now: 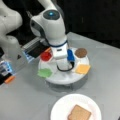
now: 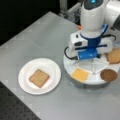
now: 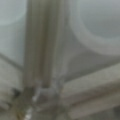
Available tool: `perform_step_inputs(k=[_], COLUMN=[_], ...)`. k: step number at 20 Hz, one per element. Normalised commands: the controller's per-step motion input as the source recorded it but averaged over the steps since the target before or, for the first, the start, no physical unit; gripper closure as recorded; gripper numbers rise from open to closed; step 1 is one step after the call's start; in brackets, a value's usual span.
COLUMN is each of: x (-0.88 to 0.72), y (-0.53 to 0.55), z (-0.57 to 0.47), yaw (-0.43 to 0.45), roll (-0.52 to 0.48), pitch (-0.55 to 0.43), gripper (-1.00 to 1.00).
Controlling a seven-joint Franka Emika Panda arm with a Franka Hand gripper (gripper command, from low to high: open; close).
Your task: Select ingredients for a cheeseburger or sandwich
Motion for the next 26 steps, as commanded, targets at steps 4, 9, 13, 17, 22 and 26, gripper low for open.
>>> perform_step_inputs(k=[4,9,13,17,22,26], x=[0.01,0.01,0.01,0.01,0.01,0.01], y=[-0.08,-0.08,-0.08,-0.08,-0.08,-0.08], z=[-0.05,-0.05,-0.05,-0.05,-0.05,-0.05], yaw=[0.127,0.127,0.127,0.127,0.127,0.127], roll=[0.062,0.062,0.062,0.062,0.062,0.062], pitch=[-0.048,-0.048,-0.048,-0.048,-0.048,-0.048], gripper=[-1.00,-1.00,-1.00,-1.00,-1.00,-1.00])
